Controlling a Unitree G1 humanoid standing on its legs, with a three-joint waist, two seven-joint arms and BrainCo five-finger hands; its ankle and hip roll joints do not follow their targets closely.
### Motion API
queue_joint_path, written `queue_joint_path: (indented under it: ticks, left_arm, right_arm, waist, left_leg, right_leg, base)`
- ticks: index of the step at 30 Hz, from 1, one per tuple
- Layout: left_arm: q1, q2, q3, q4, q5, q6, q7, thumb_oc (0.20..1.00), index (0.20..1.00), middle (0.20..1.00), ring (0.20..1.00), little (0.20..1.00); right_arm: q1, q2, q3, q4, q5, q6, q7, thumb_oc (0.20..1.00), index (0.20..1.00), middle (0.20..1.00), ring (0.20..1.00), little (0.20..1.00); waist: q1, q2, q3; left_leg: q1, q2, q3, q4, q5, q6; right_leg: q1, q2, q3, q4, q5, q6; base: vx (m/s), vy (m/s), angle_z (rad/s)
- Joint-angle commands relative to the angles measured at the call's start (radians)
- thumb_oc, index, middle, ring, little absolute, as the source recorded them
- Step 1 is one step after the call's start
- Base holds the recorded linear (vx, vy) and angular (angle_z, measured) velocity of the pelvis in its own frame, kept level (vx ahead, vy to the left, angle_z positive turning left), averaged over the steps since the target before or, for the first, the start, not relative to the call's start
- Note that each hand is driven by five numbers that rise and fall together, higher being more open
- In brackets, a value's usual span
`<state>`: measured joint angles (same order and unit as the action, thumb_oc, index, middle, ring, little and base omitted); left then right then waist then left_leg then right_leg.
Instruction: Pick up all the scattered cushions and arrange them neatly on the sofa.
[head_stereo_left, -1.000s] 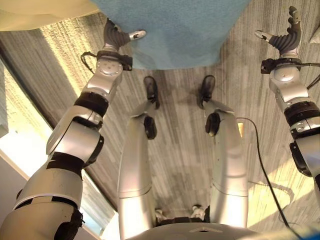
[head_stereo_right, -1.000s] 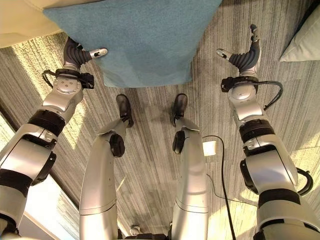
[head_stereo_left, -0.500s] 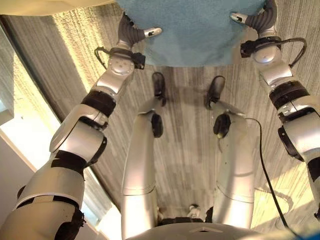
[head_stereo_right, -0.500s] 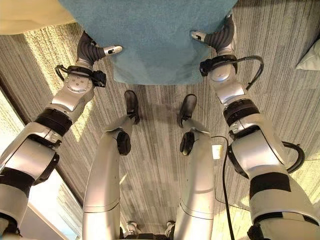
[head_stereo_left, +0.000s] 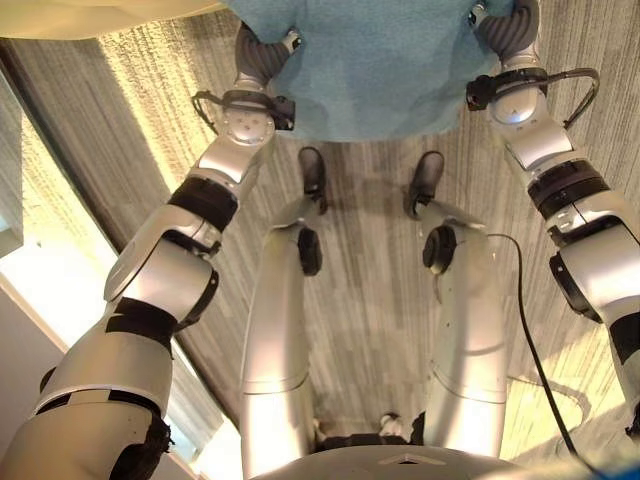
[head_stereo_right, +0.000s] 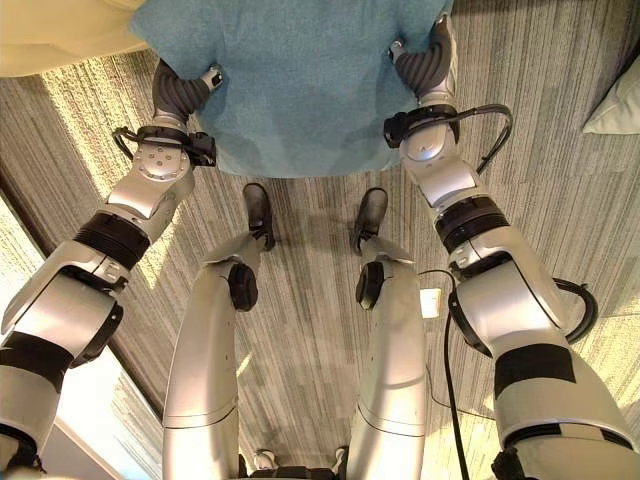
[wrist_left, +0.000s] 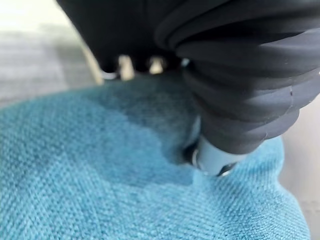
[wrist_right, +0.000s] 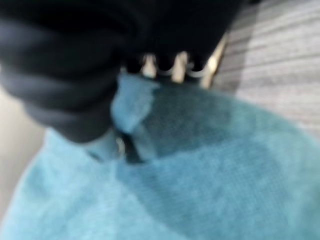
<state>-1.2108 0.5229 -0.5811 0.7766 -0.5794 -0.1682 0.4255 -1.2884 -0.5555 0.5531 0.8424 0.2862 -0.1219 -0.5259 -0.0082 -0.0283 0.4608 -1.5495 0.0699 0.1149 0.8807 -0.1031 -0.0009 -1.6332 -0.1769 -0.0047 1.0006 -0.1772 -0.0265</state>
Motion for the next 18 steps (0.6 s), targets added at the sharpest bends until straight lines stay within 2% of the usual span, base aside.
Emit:
queue_joint_path:
  ticks: [1, 3, 4, 7, 8, 14, 18]
  left_arm:
    - [0.017, -0.047, 0.075, -0.131, 0.002, -0.117, -0.022, 0.2, 0.2, 0.2, 0.2, 0.2]
    - [0.067, -0.068, 0.102, -0.185, 0.013, -0.124, -0.037, 0.2, 0.2, 0.2, 0.2, 0.2]
    - [0.085, -0.075, 0.108, -0.208, 0.021, -0.127, -0.042, 0.2, 0.2, 0.2, 0.2, 0.2]
    - [0.133, -0.095, 0.116, -0.249, 0.035, -0.131, -0.053, 0.2, 0.2, 0.2, 0.2, 0.2]
    - [0.191, -0.111, 0.142, -0.299, 0.043, -0.135, -0.065, 0.2, 0.2, 0.2, 0.2, 0.2]
    - [0.369, -0.158, 0.184, -0.401, 0.069, -0.15, -0.107, 0.2, 0.2, 0.2, 0.2, 0.2]
    - [0.446, -0.17, 0.194, -0.436, 0.084, -0.157, -0.123, 0.2, 0.2, 0.2, 0.2, 0.2]
  right_arm:
    - [0.047, 0.098, 0.031, -0.101, -0.053, -0.077, -0.008, 0.2, 0.2, 0.2, 0.2, 0.2]
    - [0.096, 0.097, -0.006, -0.167, -0.086, -0.086, -0.007, 0.2, 0.2, 0.2, 0.2, 0.2]
    - [0.121, 0.099, -0.02, -0.182, -0.096, -0.09, -0.006, 0.2, 0.2, 0.2, 0.2, 0.2]
    - [0.172, 0.109, -0.051, -0.21, -0.101, -0.097, 0.005, 0.2, 0.2, 0.2, 0.2, 0.2]
    - [0.225, 0.121, -0.081, -0.249, -0.106, -0.107, 0.014, 0.2, 0.2, 0.2, 0.2, 0.2]
    - [0.38, 0.139, -0.132, -0.359, -0.169, -0.115, 0.062, 0.2, 0.2, 0.2, 0.2, 0.2]
    - [0.457, 0.143, -0.148, -0.41, -0.196, -0.117, 0.084, 0.2, 0.2, 0.2, 0.2, 0.2]
  waist:
    - [-0.028, 0.031, -0.117]
    - [-0.031, 0.043, -0.174]
    - [-0.032, 0.046, -0.181]
    - [-0.036, 0.047, -0.182]
    - [-0.039, 0.046, -0.187]
    - [-0.048, 0.041, -0.2]
    - [-0.048, 0.04, -0.213]
  left_leg:
    - [-0.021, 0.012, -0.13, -0.008, -0.041, -0.042]
    - [-0.016, 0.012, -0.121, -0.069, -0.022, -0.043]
    - [0.011, 0.011, -0.118, -0.096, -0.017, -0.044]
    - [0.094, 0.009, -0.116, -0.162, -0.005, -0.045]
    - [0.167, 0.011, -0.115, -0.224, 0.008, -0.053]
    - [0.398, 0.015, -0.128, -0.397, 0.039, -0.073]
    - [0.499, 0.015, -0.132, -0.462, 0.05, -0.081]
  right_leg:
    - [0.063, 0.007, 0.031, -0.11, 0.048, 0.119]
    - [0.079, 0.008, 0.009, -0.159, 0.054, 0.124]
    - [0.104, 0.007, 0.001, -0.18, 0.056, 0.125]
    - [0.182, 0.005, -0.01, -0.233, 0.07, 0.128]
    - [0.251, 0.006, -0.019, -0.282, 0.08, 0.132]
    - [0.481, -0.006, -0.048, -0.458, 0.125, 0.135]
    - [0.578, -0.019, -0.061, -0.528, 0.143, 0.139]
  base:
    - [0.0, 0.031, -0.02]
    - [-0.03, 0.064, -0.04]
    - [-0.06, 0.048, -0.06]
    - [-0.07, 0.035, -0.03]
    - [-0.05, 0.012, 0.06]
    - [-0.04, -0.002, -0.01]
    - [-0.01, -0.002, 0.0]
